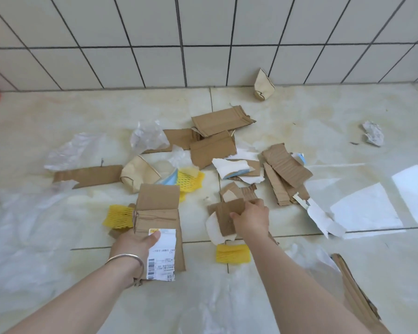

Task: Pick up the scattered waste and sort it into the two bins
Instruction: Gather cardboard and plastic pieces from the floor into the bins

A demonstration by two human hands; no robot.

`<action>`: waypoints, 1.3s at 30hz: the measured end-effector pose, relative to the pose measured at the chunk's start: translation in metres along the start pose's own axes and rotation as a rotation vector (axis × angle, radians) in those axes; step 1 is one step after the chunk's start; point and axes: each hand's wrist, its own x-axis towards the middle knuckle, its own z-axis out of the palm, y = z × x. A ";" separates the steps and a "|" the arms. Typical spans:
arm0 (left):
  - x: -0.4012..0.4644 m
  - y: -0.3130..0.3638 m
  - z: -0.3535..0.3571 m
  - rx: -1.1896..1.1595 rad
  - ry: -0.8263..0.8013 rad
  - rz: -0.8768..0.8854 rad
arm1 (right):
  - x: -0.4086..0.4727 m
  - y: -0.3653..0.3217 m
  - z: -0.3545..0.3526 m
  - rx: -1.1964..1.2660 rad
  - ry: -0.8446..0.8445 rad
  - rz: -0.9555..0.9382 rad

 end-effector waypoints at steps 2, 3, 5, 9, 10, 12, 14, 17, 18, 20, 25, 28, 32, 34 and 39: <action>-0.001 -0.002 -0.011 0.004 -0.016 0.033 | 0.001 0.000 0.007 -0.152 0.054 -0.018; -0.001 -0.004 -0.017 -0.003 -0.009 0.043 | 0.001 -0.001 0.008 -0.189 0.070 -0.020; -0.001 -0.011 -0.030 -0.047 0.022 0.030 | 0.001 -0.007 0.012 -0.239 0.085 -0.036; -0.014 -0.016 -0.044 -0.141 0.034 0.028 | -0.005 -0.012 -0.003 -0.104 0.033 0.008; -0.020 -0.015 -0.050 -0.189 0.029 0.031 | -0.011 -0.016 -0.011 -0.050 0.029 -0.009; -0.030 -0.008 -0.065 -0.273 0.016 0.058 | -0.030 -0.030 -0.030 -0.004 0.067 -0.080; -0.039 -0.003 -0.088 -0.312 0.014 0.118 | -0.053 -0.053 -0.053 0.038 0.145 -0.183; -0.055 0.003 -0.138 -0.400 0.070 0.213 | -0.100 -0.115 -0.083 0.257 0.191 -0.365; -0.059 0.003 -0.159 -0.454 0.103 0.242 | -0.121 -0.143 -0.091 0.324 0.181 -0.429; -0.066 0.002 -0.205 -0.575 0.219 0.287 | -0.159 -0.202 -0.097 0.412 0.131 -0.499; -0.076 -0.007 -0.343 -0.695 0.676 0.414 | -0.231 -0.348 -0.062 0.649 -0.120 -0.539; -0.067 -0.023 -0.423 -0.759 0.888 0.410 | -0.276 -0.428 -0.024 0.752 -0.245 -0.628; -0.033 -0.055 -0.483 -0.621 1.035 0.356 | -0.320 -0.502 0.040 0.740 -0.235 -0.743; -0.008 -0.073 -0.494 -0.608 1.038 0.337 | -0.328 -0.523 0.074 0.728 -0.243 -0.731; 0.047 -0.102 -0.493 -0.684 0.970 0.256 | -0.328 -0.543 0.141 0.718 -0.282 -0.618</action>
